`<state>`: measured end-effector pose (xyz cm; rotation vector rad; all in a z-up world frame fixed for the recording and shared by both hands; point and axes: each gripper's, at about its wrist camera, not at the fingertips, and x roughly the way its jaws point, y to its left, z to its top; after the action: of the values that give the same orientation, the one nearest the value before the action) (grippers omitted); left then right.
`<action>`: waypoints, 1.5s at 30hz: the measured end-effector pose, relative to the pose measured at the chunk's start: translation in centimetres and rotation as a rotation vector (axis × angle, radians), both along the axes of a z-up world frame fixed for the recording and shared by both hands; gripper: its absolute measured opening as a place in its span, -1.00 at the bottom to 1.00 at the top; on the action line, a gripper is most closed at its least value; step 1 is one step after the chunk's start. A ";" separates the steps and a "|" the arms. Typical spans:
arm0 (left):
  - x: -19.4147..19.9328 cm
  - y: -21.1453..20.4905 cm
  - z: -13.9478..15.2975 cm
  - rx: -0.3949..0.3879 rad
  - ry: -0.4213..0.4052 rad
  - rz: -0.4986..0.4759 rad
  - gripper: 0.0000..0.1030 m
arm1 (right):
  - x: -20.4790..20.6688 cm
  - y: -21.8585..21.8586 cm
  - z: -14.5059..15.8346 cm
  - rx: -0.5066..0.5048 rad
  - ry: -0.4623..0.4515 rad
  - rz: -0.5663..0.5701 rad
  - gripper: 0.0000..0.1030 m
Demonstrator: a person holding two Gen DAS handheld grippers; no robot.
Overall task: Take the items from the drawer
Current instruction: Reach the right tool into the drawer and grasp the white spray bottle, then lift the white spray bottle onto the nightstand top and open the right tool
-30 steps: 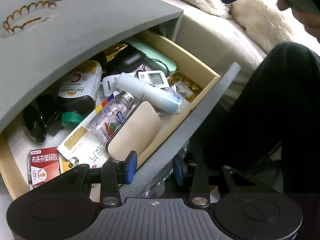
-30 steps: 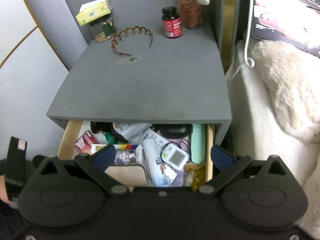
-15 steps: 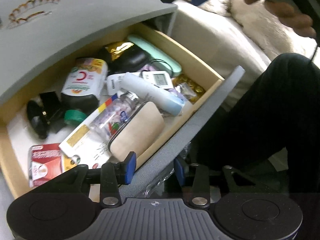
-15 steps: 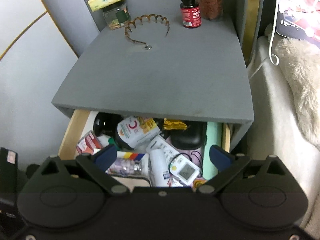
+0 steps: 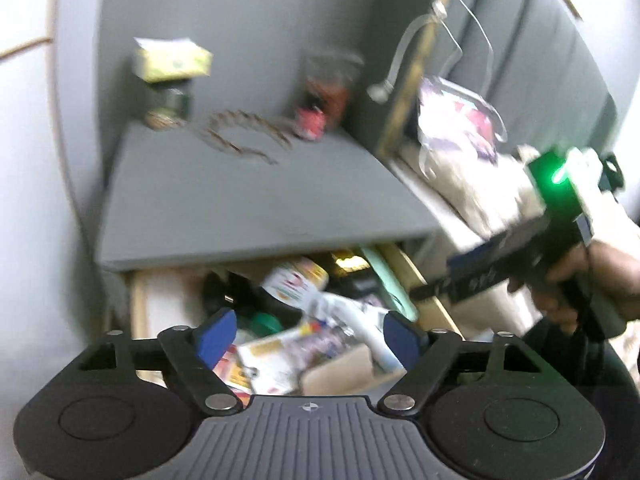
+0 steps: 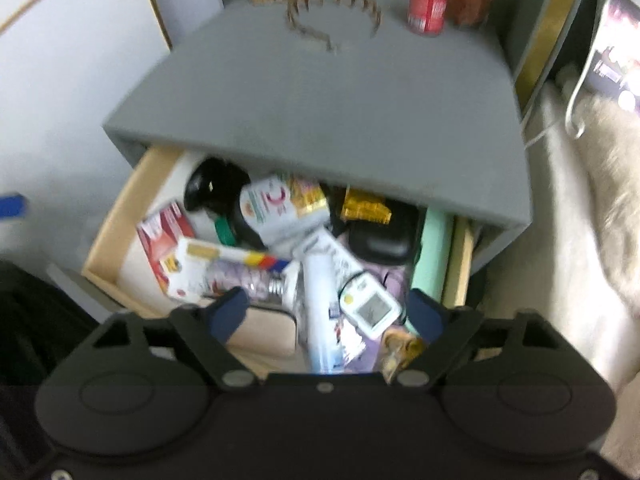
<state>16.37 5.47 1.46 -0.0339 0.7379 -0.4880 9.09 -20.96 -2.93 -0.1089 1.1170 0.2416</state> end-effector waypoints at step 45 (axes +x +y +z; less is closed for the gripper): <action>-2.2 2.8 -5.5 -0.082 0.032 0.319 0.72 | -1.8 4.3 3.8 0.084 -0.381 -0.011 -0.42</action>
<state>14.16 8.28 -4.03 -0.2326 0.7276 -0.2129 7.31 -16.69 0.90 -0.0700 0.7278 0.2454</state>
